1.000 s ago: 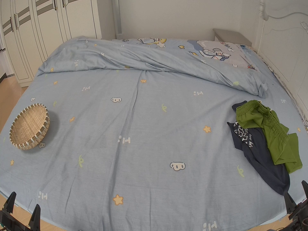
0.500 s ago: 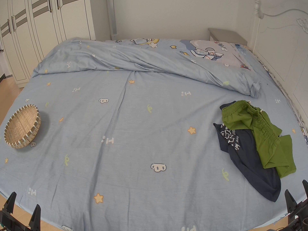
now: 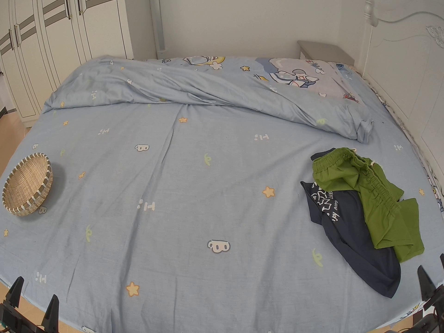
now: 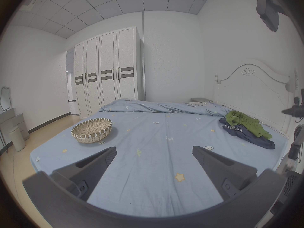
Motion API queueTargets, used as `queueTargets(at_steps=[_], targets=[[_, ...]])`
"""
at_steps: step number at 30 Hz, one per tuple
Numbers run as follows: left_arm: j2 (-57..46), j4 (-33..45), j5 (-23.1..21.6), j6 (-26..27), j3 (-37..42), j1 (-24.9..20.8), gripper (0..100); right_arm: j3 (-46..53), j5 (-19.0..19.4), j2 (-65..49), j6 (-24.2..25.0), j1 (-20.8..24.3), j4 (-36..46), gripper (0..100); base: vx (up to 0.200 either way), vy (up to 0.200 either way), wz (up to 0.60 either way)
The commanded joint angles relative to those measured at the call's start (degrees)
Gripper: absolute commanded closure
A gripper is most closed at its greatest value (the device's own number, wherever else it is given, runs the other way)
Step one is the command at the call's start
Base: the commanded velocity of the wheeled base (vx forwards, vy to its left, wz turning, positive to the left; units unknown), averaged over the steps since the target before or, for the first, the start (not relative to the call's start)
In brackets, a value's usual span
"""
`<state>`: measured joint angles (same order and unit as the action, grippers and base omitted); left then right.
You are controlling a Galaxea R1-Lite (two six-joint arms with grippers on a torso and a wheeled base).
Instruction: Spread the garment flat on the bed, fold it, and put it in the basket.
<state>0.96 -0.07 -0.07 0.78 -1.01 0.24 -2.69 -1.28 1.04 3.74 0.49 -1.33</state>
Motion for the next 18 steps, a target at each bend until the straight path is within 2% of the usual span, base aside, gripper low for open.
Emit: queueTargets(at_steps=[1,2,3,4,6,8,10,12,13,15,18], targets=[[-0.96,0.07,-0.10,-0.08,0.92,0.02,0,-26.75,-1.01,13.99,13.48,3.64,13.11,0,0.000,0.000,0.00],[-0.96,0.07,-0.10,-0.08,1.01,0.02,0,-26.66,-1.27,14.34,6.98,2.94,15.48,0,0.000,0.000,0.00],[-0.96,-0.01,-0.10,-0.08,1.01,0.02,0,-25.52,-0.92,15.31,2.94,3.56,15.48,0,0.000,0.000,0.00],[-0.96,-0.01,-0.10,-0.08,1.01,0.02,0,-25.17,-0.83,15.58,2.67,3.73,15.48,0,0.000,0.000,0.00],[-0.96,-0.01,-0.10,-0.08,1.01,0.02,0,-23.76,-0.21,23.84,1.53,7.77,14.07,0,0.000,0.000,0.00],[-0.96,-0.01,-0.10,-0.08,1.01,0.02,0,-24.02,-0.13,26.91,1.18,9.27,12.84,0,0.000,0.000,0.00],[-0.96,-0.01,-0.01,0.01,1.01,0.11,0,-25.69,-0.30,36.84,-1.90,11.03,8.80,0,0.000,0.000,0.00],[-0.96,-0.01,-0.10,-0.08,1.01,0.02,0,-28.16,-0.92,45.55,-5.06,9.44,5.46,0,0.000,0.000,0.00],[-0.96,-0.01,-0.01,-0.08,1.01,0.02,0,-28.33,-1.01,46.16,-5.24,9.27,5.28,0,0.000,0.000,0.00],[-0.96,-0.01,-0.01,-0.08,1.01,0.02,0,-33.69,-0.92,55.65,-7.17,4.70,1.86,0,0.000,0.000,0.00],[-0.96,-0.01,-0.01,-0.08,1.01,0.02,0,-39.23,-0.74,62.42,-8.93,2.85,0.63,0,0.000,0.000,0.00]])
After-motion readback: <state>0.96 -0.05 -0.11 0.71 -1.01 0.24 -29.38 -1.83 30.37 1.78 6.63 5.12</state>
